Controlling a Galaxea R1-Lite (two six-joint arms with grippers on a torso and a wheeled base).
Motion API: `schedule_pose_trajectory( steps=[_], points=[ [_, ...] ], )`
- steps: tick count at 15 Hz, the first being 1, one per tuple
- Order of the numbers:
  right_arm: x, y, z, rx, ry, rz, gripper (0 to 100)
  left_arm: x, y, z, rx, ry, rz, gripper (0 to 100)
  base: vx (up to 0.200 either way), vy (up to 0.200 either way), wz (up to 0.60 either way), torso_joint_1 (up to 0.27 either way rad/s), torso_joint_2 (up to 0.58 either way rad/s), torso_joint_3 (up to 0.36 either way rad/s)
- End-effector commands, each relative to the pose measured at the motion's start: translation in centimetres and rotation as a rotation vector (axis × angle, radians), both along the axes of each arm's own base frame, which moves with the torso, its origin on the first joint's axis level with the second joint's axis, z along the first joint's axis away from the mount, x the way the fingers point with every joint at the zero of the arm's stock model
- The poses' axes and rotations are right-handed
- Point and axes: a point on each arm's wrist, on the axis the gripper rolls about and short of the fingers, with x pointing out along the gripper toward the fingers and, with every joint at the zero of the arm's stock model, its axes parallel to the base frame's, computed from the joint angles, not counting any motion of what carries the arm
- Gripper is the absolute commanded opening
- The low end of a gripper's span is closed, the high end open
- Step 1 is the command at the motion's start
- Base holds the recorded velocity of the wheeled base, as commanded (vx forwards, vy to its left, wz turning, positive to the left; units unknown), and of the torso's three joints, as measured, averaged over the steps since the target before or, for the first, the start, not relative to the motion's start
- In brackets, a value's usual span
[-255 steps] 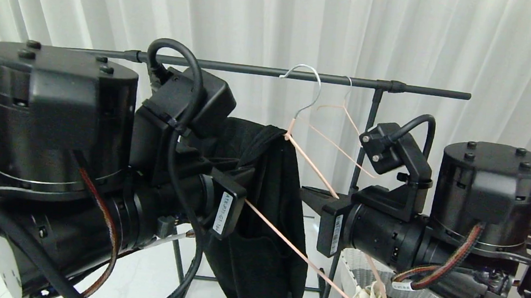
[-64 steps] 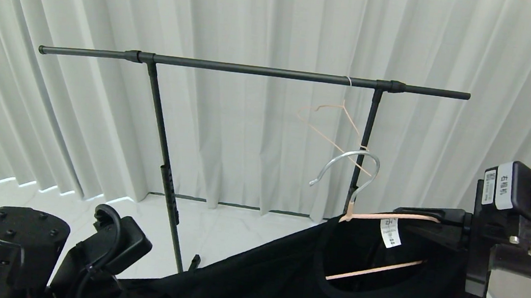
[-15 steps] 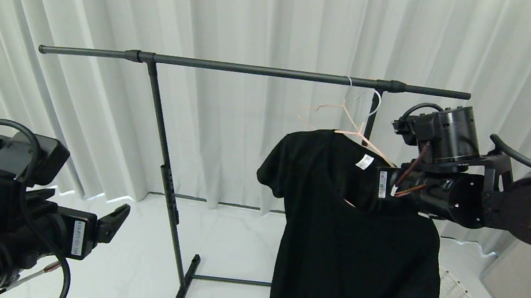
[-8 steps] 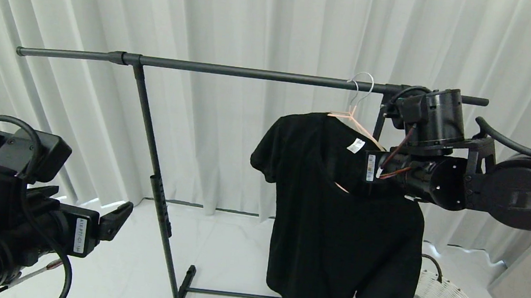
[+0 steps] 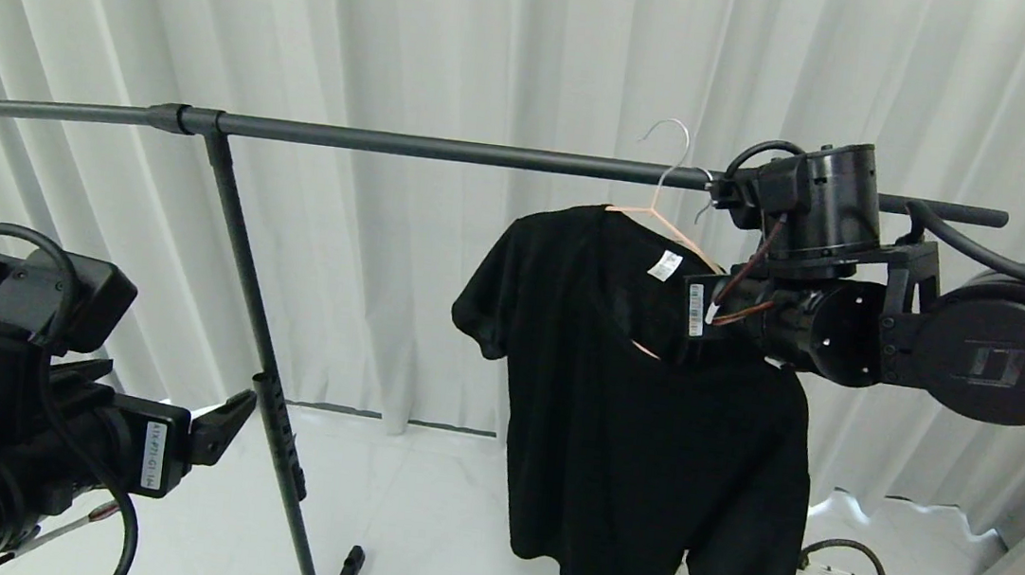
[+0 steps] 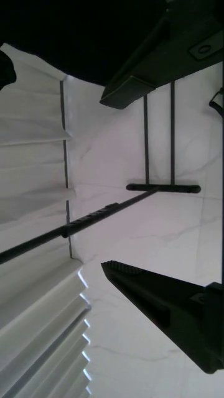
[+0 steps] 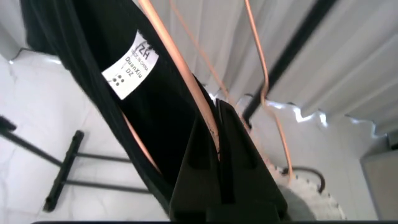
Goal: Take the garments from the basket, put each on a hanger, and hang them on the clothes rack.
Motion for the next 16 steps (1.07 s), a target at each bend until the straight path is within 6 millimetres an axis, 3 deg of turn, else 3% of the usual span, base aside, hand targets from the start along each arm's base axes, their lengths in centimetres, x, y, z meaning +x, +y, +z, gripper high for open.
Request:
schedule_pose_trajectory(
  steps=[1, 7, 12, 16],
  points=[
    [0.5, 0.7, 0.3, -0.001, -0.003, 0.004, 0, -0.1, 0.0, -0.1, 0.001, 0.002, 0.000, 100, 0.200, 0.000, 0.00, -0.002, 0.00, -0.002],
    [2.3, 1.7, -1.1, -0.049, 0.024, -0.009, 0, -0.1, 0.1, -0.3, 0.005, 0.010, 0.000, 100, 0.000, 0.000, 0.00, 0.000, 0.00, 0.000],
    [5.6, 2.7, -2.9, -0.100, 0.044, -0.049, 0, -0.2, 0.1, -0.3, 0.003, 0.010, 0.001, 100, 0.000, 0.000, 0.00, 0.000, 0.00, 0.000],
    [6.5, 3.4, -3.3, -0.120, 0.032, -0.061, 0, -0.3, 0.1, -0.6, 0.004, 0.018, 0.002, 100, 0.000, 0.000, 0.00, 0.000, 0.00, 0.000]
  ],
)
